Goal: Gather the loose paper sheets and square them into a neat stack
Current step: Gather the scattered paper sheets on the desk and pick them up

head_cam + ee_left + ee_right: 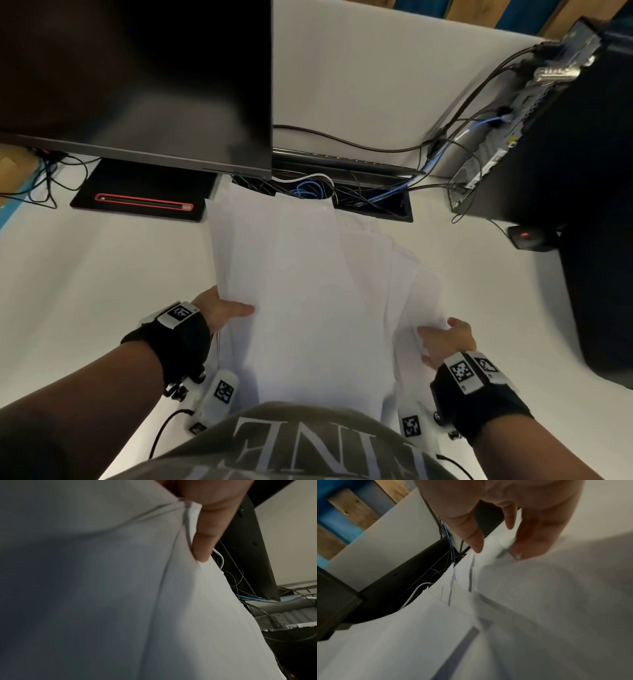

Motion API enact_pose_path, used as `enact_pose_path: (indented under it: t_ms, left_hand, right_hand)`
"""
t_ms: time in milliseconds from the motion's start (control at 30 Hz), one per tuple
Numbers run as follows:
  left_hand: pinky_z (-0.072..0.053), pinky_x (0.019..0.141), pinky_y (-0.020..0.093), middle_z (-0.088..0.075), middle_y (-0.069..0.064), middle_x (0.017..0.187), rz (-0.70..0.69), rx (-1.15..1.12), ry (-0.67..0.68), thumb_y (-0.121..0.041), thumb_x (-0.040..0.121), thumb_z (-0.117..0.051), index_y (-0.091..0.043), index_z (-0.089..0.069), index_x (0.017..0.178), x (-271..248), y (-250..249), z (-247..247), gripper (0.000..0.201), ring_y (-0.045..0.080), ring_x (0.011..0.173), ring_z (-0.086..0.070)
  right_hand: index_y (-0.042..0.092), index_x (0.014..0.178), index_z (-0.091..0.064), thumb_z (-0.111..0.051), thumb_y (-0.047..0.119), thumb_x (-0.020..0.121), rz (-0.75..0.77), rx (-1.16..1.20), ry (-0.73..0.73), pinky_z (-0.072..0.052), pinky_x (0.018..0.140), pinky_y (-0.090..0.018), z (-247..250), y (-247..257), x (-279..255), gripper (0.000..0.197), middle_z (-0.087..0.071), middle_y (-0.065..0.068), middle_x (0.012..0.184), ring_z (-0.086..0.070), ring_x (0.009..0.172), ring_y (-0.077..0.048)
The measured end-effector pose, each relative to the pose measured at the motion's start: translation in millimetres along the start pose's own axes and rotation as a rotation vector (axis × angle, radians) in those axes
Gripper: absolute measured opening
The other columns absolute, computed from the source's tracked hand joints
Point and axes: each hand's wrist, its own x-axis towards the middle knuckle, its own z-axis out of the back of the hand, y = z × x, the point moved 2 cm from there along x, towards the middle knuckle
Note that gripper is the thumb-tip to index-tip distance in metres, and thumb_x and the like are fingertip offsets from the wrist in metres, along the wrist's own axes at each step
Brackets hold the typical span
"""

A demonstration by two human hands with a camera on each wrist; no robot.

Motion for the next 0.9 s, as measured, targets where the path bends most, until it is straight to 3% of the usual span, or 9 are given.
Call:
enact_pose_path:
  t_ms: [100,133,200,267,367,500,600,767,900]
  left_hand:
    - [-0.046,0.092,0.042,-0.062,0.015,0.113,-0.036,0.015,0.064,-0.005,0.050,-0.080,-0.005,-0.051,0.125,-5.6,-5.1,-4.5,0.080,0.029,0.104,-0.057]
    - [-0.048,0.084,0.039,-0.062,0.013,0.107,-0.033,-0.004,0.079,0.000,0.057,-0.077,-0.005,-0.050,0.125,-8.8,-7.9,-5.9,0.074,0.027,0.098,-0.057]
    - [-0.048,0.076,0.035,-0.062,0.015,0.109,-0.028,-0.027,0.101,0.009,0.064,-0.072,0.000,-0.049,0.125,-9.1,-7.7,-4.1,0.066,0.026,0.093,-0.056]
    - [-0.046,0.087,0.039,-0.061,0.020,0.117,-0.033,-0.019,0.085,-0.001,0.051,-0.074,-0.001,-0.052,0.124,-8.6,-6.6,-0.9,0.077,0.029,0.101,-0.057]
    - [-0.045,0.095,0.042,-0.062,0.016,0.113,-0.038,-0.007,0.068,-0.007,0.045,-0.074,-0.004,-0.055,0.122,-7.3,-3.8,1.6,0.080,0.029,0.103,-0.057]
    - [-0.046,0.087,0.040,-0.062,0.018,0.108,-0.046,-0.002,0.078,-0.007,0.044,-0.073,0.000,-0.056,0.119,-8.6,-7.5,-5.3,0.077,0.028,0.095,-0.058]
    - [-0.046,0.086,0.038,-0.063,0.015,0.103,-0.046,-0.026,0.080,-0.007,0.045,-0.072,-0.002,-0.057,0.118,-11.2,-11.9,-10.0,0.075,0.028,0.092,-0.058]
    - [-0.047,0.086,0.036,-0.064,0.016,0.108,-0.056,-0.051,0.115,-0.008,0.048,-0.071,-0.001,-0.053,0.125,-16.2,-17.6,-24.0,0.080,0.030,0.104,-0.058]
    - [-0.044,0.093,0.038,-0.060,0.019,0.119,-0.074,-0.083,0.109,0.002,0.049,-0.074,0.001,-0.050,0.127,-18.8,-22.1,-37.9,0.081,0.028,0.106,-0.056]
  right_hand:
    - [0.008,0.087,-0.064,-0.060,0.011,0.077,0.044,-0.095,0.085,-0.054,0.081,-0.039,1.0,-4.9,2.0,0.011,-0.066,-0.013,0.089,-0.062,0.086,-0.033]
    - [0.012,0.073,-0.061,-0.058,0.014,0.079,0.088,-0.171,0.093,-0.052,0.068,-0.029,1.8,-2.1,0.0,0.007,-0.063,-0.008,0.076,-0.061,0.076,-0.029]
    - [0.014,0.073,-0.058,-0.056,0.020,0.082,0.149,-0.261,0.095,-0.038,0.051,-0.021,3.7,4.7,-1.8,0.011,-0.057,-0.003,0.064,-0.055,0.063,-0.021]
    - [0.013,0.076,-0.058,-0.058,0.021,0.082,0.186,-0.234,0.102,-0.040,0.054,-0.021,5.3,9.8,-0.7,0.010,-0.059,-0.004,0.064,-0.052,0.055,-0.017]
    - [0.014,0.079,-0.062,-0.064,0.017,0.081,0.211,-0.086,0.087,-0.051,0.078,-0.026,4.9,18.6,3.9,0.004,-0.062,-0.007,0.073,-0.061,0.067,-0.026]
    - [0.018,0.075,-0.066,-0.068,0.019,0.076,0.214,-0.001,0.140,-0.056,0.084,-0.041,-2.9,25.4,12.5,0.003,-0.068,-0.009,0.072,-0.069,0.081,-0.034]
    - [0.007,0.098,-0.069,-0.066,0.019,0.079,0.195,0.056,0.152,-0.053,0.080,-0.035,-6.0,29.5,12.9,0.022,-0.066,-0.010,0.077,-0.064,0.080,-0.030]
    - [-0.001,0.130,-0.045,-0.044,0.027,0.093,-0.048,0.357,0.091,-0.040,0.098,-0.034,-1.9,28.7,5.6,0.046,-0.058,-0.012,0.113,-0.056,0.113,-0.030]
    - [0.004,0.126,-0.054,-0.058,0.073,0.062,-0.140,0.525,0.292,-0.039,0.104,-0.043,-3.8,14.5,11.5,0.095,-0.061,-0.011,0.120,-0.057,0.112,-0.030]
